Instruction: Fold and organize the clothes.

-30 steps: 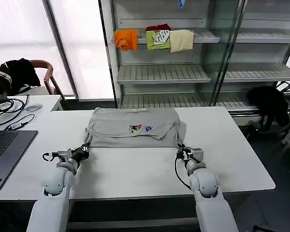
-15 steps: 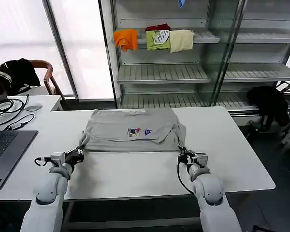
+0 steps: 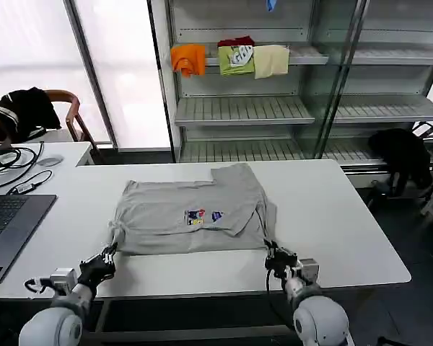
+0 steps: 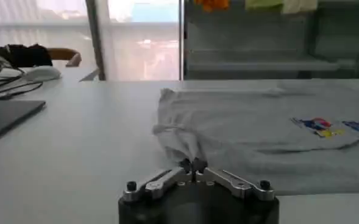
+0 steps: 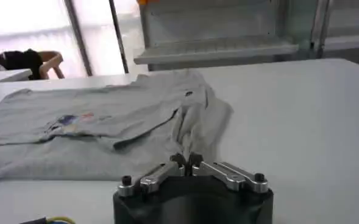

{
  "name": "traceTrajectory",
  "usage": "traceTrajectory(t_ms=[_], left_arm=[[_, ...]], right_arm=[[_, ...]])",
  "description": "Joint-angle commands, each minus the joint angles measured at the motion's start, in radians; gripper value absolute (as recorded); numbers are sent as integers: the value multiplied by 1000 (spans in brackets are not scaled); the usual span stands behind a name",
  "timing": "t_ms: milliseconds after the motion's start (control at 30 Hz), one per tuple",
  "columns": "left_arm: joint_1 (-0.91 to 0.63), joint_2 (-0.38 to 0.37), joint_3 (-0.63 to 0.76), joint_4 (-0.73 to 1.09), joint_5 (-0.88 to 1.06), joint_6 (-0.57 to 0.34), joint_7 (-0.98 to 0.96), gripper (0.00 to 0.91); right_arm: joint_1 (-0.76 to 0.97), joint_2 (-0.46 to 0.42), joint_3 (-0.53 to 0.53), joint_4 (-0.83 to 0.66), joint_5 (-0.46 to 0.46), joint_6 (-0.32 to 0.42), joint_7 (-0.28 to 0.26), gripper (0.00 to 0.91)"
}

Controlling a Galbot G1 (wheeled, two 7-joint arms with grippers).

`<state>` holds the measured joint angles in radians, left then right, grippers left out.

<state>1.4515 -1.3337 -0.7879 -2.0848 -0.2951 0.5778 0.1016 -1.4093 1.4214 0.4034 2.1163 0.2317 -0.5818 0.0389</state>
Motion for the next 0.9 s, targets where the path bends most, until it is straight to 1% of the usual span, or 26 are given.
traceTrajectory(t_ms=[33, 267, 533, 567, 600, 633, 667, 700, 733, 900], left_arm=[[152, -8, -40, -132, -47, -1, -32, 0], [157, -20, -52, -134, -33, -1, -68, 0], [169, -36, -36, -157, -32, -1, -83, 0], [172, -37, -36, -156, -30, -2, -90, 10], [175, -37, -34, -155, -32, -1, -105, 10], [178, -37, -33, -153, -32, -1, -115, 10], [182, -37, -31, -152, -30, -1, -133, 10], [183, -38, -29, -151, -31, -1, -149, 645], [183, -40, -30, -149, -30, -1, -153, 907], [169, -45, -28, -130, -33, -2, -206, 907]], right_arm=[[-172, -7, 1, 121, 13, 1, 24, 0], [-163, 0, 6, 119, 6, 1, 11, 0], [-148, 4, 13, 93, 4, 1, 12, 0], [-148, 5, 13, 92, 4, 1, 12, 20], [-148, 6, 13, 90, 3, 1, 10, 212], [-147, 6, 13, 89, 3, 1, 9, 907], [-145, 7, 12, 88, 2, 1, 10, 907], [-144, 8, 12, 87, 2, 1, 9, 907], [-142, 10, 12, 87, 0, 1, 7, 907], [-124, 28, 16, 104, 2, 4, -1, 907]])
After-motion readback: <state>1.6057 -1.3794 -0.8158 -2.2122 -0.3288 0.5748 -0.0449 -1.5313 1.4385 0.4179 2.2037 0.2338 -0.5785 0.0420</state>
